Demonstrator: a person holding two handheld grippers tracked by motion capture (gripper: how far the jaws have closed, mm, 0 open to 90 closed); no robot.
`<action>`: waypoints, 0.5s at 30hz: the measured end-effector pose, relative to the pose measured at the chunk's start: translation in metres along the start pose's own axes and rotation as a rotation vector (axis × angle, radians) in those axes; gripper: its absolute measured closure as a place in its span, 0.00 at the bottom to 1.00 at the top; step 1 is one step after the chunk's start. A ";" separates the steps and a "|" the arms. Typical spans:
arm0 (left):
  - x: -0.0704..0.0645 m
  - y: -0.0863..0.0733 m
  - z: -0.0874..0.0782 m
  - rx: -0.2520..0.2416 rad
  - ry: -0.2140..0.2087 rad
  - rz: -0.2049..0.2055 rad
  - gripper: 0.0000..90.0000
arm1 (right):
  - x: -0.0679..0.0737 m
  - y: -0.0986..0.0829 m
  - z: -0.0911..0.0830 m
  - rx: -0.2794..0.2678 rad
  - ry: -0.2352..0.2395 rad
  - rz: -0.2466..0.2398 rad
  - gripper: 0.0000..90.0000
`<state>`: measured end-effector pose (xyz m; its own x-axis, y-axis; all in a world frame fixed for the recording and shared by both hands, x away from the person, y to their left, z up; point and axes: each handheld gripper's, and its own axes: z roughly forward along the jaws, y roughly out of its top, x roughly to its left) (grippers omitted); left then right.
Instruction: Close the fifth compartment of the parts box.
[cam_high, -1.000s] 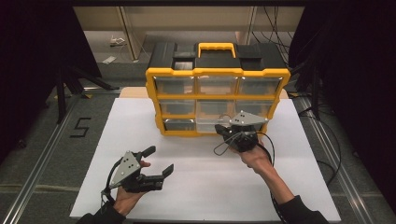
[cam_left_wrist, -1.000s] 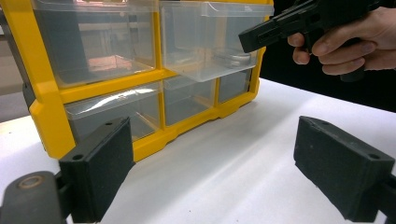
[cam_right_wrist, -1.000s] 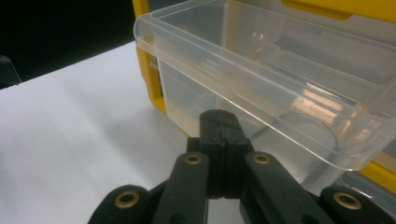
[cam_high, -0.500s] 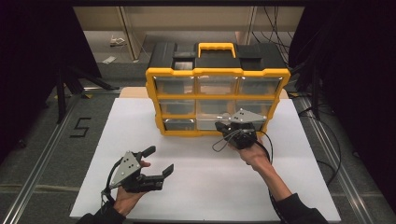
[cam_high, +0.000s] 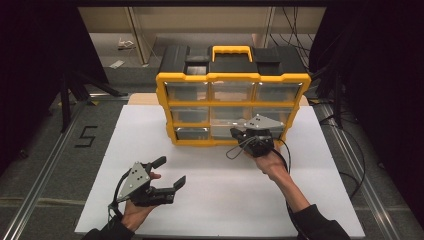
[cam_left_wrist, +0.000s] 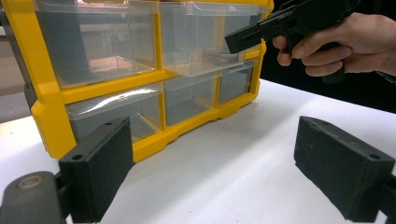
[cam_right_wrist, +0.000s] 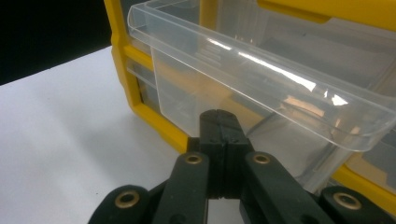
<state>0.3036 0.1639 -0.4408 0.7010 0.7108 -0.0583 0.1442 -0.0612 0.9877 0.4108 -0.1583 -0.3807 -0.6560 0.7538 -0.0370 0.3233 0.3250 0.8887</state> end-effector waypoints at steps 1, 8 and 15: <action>0.000 0.000 0.000 -0.001 0.000 -0.002 0.13 | 0.000 0.000 0.000 0.000 -0.001 0.000 1.00; 0.000 0.000 0.000 -0.001 0.000 -0.003 0.13 | -0.003 0.001 0.003 -0.003 -0.014 0.003 1.00; 0.000 0.000 0.000 0.002 -0.001 -0.001 0.13 | -0.006 0.001 0.005 -0.006 -0.021 0.007 1.00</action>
<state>0.3036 0.1637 -0.4411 0.7014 0.7103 -0.0593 0.1463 -0.0620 0.9873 0.4185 -0.1591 -0.3817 -0.6395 0.7677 -0.0407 0.3237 0.3169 0.8915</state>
